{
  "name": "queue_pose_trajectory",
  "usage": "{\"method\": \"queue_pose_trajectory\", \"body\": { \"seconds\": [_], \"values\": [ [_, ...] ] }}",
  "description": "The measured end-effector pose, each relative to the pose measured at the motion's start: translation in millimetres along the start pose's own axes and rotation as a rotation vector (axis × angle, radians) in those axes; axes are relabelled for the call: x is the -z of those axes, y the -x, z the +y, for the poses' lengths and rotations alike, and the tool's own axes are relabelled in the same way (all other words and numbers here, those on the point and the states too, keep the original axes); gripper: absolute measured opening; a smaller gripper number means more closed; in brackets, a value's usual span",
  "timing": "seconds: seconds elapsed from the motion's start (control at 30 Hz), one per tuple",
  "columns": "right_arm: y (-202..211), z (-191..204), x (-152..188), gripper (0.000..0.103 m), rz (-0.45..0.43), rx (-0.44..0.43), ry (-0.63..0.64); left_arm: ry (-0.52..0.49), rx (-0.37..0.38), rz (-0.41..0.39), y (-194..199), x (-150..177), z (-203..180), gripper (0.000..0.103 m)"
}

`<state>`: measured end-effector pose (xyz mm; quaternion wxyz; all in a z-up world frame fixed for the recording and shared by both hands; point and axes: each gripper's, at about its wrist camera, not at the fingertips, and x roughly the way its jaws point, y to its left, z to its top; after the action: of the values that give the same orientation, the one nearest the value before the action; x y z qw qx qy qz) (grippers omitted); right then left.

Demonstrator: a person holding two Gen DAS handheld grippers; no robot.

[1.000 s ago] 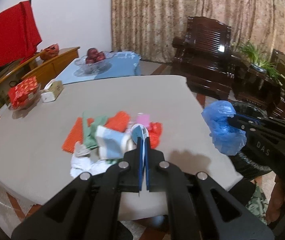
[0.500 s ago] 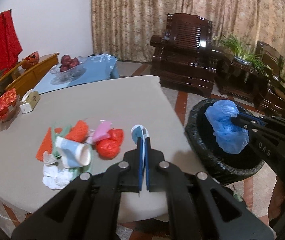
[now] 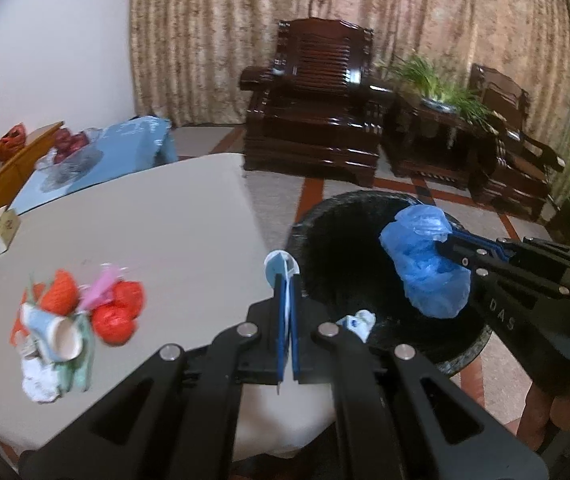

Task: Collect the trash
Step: 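Carry the blue bag and tissue over the bin with both grippers, then open both grippers to drop the blue bag and tissue into the bin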

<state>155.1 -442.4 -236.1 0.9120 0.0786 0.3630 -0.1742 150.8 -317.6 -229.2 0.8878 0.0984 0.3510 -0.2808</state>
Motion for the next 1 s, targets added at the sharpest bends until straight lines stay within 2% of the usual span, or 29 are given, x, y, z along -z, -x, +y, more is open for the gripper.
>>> {"method": "queue_pose_trajectory", "body": {
  "seconds": [0.37, 0.57, 0.63, 0.7, 0.8, 0.87, 1.0],
  "values": [
    [-67.5, -75.4, 13.3, 0.006, 0.104, 0.066, -0.071, -0.04, 0.082, 0.068, -79.9, -4.1, -65.5, 0.002],
    [-106.8, -99.6, 21.8, 0.006, 0.182, 0.055, -0.078, -0.039, 0.069, 0.173, -135.0, 8.8, -88.2, 0.002],
    [-127.6, -106.0, 26.3, 0.007, 0.254, 0.028, -0.066, 0.001, 0.045, 0.232, -152.4, 17.9, -85.3, 0.007],
    [-141.9, -111.2, 32.3, 0.017, 0.299, 0.014, -0.063, 0.031, 0.043, 0.292, -166.5, 26.1, -84.6, 0.034],
    [-155.4, -118.0, 40.4, 0.021, 0.331, 0.029, -0.048, 0.026, 0.005, 0.306, -172.2, 31.4, -84.4, 0.048],
    [-160.8, -121.4, 44.0, 0.021, 0.35, 0.01, -0.055, 0.041, -0.016, 0.315, -173.3, 31.8, -83.1, 0.055],
    [-160.6, -125.9, 48.6, 0.021, 0.373, -0.007, -0.055, 0.043, -0.028, 0.32, -168.8, 31.0, -82.6, 0.056]
  ]
}}
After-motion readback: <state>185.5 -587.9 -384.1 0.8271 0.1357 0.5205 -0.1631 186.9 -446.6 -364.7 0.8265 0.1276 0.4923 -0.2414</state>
